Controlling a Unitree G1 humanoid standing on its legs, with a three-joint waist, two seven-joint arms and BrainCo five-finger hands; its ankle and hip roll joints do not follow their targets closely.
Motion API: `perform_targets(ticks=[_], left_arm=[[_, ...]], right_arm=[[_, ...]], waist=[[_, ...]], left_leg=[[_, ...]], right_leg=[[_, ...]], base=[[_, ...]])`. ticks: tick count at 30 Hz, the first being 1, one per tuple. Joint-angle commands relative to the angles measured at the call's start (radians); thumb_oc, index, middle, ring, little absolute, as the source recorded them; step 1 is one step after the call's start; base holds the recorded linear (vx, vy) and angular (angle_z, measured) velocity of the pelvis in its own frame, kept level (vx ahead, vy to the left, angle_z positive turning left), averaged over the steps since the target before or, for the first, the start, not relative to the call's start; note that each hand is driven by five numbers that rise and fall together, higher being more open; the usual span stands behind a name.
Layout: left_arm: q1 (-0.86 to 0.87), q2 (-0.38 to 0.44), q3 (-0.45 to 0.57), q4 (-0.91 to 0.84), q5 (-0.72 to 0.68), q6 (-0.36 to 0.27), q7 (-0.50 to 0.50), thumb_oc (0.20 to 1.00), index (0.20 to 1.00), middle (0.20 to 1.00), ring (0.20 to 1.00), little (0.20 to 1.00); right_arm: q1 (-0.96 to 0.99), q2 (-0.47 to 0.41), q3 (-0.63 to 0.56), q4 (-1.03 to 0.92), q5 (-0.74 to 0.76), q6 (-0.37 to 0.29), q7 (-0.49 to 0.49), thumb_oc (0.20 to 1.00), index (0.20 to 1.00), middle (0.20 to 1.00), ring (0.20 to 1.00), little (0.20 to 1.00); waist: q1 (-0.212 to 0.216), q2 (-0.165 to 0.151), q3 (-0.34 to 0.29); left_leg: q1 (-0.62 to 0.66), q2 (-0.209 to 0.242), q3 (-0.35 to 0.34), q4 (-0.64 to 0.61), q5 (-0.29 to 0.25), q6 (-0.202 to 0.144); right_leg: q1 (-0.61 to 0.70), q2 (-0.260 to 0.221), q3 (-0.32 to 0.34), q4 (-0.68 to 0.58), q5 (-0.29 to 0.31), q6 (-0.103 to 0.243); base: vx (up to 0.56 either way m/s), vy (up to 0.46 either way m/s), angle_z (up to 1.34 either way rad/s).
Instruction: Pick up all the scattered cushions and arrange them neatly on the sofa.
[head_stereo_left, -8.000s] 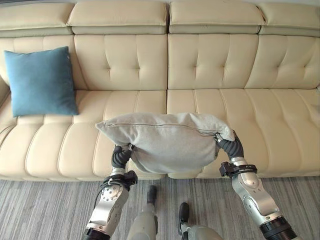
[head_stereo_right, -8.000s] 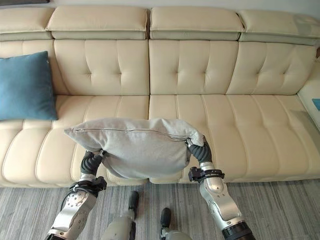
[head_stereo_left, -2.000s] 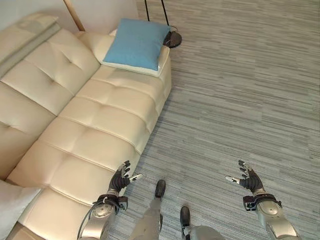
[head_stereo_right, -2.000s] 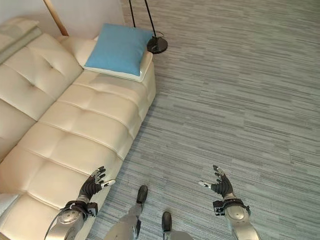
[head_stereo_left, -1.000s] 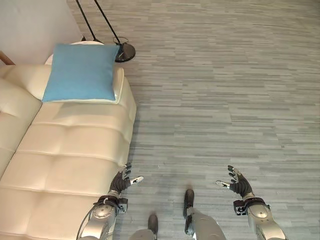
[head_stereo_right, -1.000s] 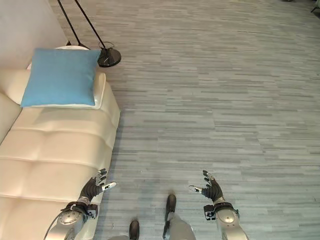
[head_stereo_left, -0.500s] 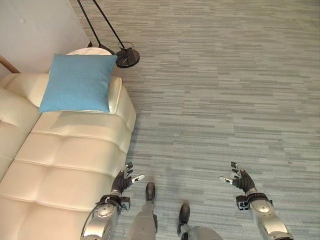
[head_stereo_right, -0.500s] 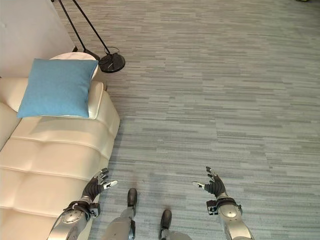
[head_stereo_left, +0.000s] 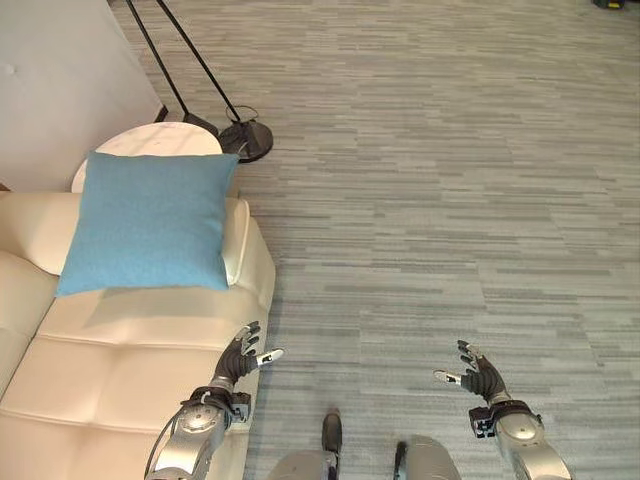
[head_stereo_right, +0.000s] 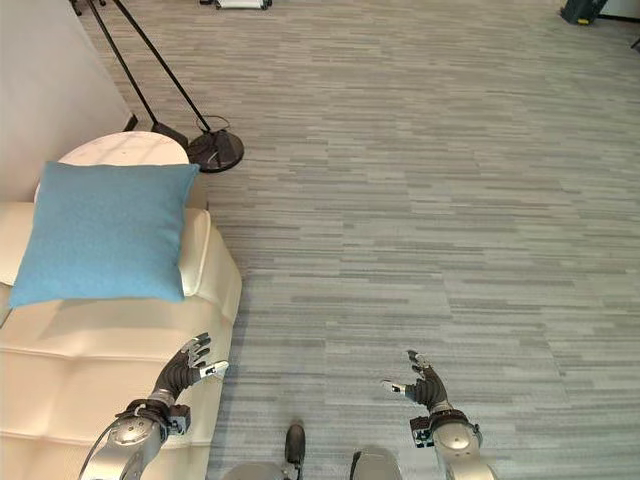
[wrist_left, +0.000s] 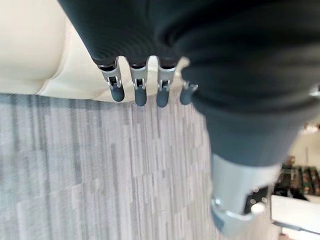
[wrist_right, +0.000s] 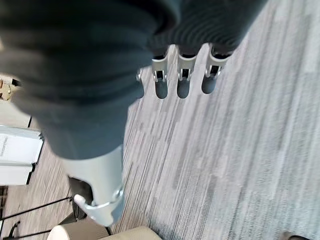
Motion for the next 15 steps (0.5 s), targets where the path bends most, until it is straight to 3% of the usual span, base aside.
perform_targets(ticks=[1,3,6,10,12,13,15], left_arm=[[-0.004,0.026,0.005,-0.053,0.023,-0.03,-0.006,1.0,1.0,1.0,1.0,1.0],[-0.023,0.018,0.007,-0.05,0.017,-0.036,0.002,1.0,1.0,1.0,1.0,1.0],[-0.023,0.014,0.005,-0.053,0.024,-0.038,-0.009,1.0,1.0,1.0,1.0,1.0],[-0.019,-0.006,0.0,-0.047,0.013,-0.032,-0.008,1.0,1.0,1.0,1.0,1.0],[-0.023,-0.009,-0.005,-0.049,0.002,-0.031,-0.005,1.0,1.0,1.0,1.0,1.0],[-0.023,-0.009,-0.005,-0.049,0.002,-0.031,-0.005,1.0,1.0,1.0,1.0,1.0],[-0.032,-0.009,-0.01,-0.043,-0.008,-0.031,-0.003,1.0,1.0,1.0,1.0,1.0]], right_arm=[[-0.024,-0.01,-0.02,-0.035,-0.001,-0.03,-0.019,1.0,1.0,1.0,1.0,1.0],[-0.023,-0.014,-0.024,-0.037,0.003,-0.029,-0.025,1.0,1.0,1.0,1.0,1.0],[-0.008,-0.017,-0.032,-0.044,0.004,-0.029,-0.024,1.0,1.0,1.0,1.0,1.0],[0.007,-0.026,-0.034,-0.047,0.017,-0.037,-0.013,1.0,1.0,1.0,1.0,1.0],[0.002,-0.036,-0.028,-0.048,0.025,-0.042,-0.012,1.0,1.0,1.0,1.0,1.0],[0.002,-0.036,-0.029,-0.048,0.025,-0.043,-0.012,1.0,1.0,1.0,1.0,1.0],[-0.008,-0.058,-0.027,-0.056,0.034,-0.04,-0.014,1.0,1.0,1.0,1.0,1.0]], waist=[[-0.028,-0.024,0.021],[-0.049,-0.036,0.031],[-0.054,-0.047,0.017],[-0.058,-0.043,-0.014],[-0.055,-0.045,-0.008],[-0.056,-0.044,-0.009],[-0.041,-0.056,0.011]], left_leg=[[0.016,0.043,0.004,0.026,-0.088,-0.065],[0.058,0.028,-0.024,0.023,-0.117,-0.078],[0.087,0.014,-0.034,0.033,-0.156,-0.081],[0.105,0.041,-0.03,0.106,-0.205,-0.107],[0.061,0.043,-0.03,0.241,-0.175,-0.125],[0.055,0.044,-0.032,0.252,-0.18,-0.126],[-0.08,0.054,-0.01,0.432,-0.117,-0.138]], right_leg=[[0.044,0.069,-0.024,-0.363,0.208,0.016],[0.019,0.083,-0.026,-0.507,0.256,0.032],[0.064,0.088,-0.009,-0.554,0.268,0.023],[0.112,0.11,0.003,-0.542,0.248,-0.009],[0.137,0.114,0.005,-0.542,0.234,-0.026],[0.135,0.115,0.003,-0.542,0.234,-0.026],[0.19,0.108,-0.001,-0.556,0.196,-0.057]], base=[[0.33,-0.07,-0.1],[0.36,-0.121,0.25],[0.29,-0.124,0.58],[0.32,-0.15,0.19],[0.19,-0.132,0.15],[0.18,-0.128,0.24],[0.2,-0.114,0.19]])
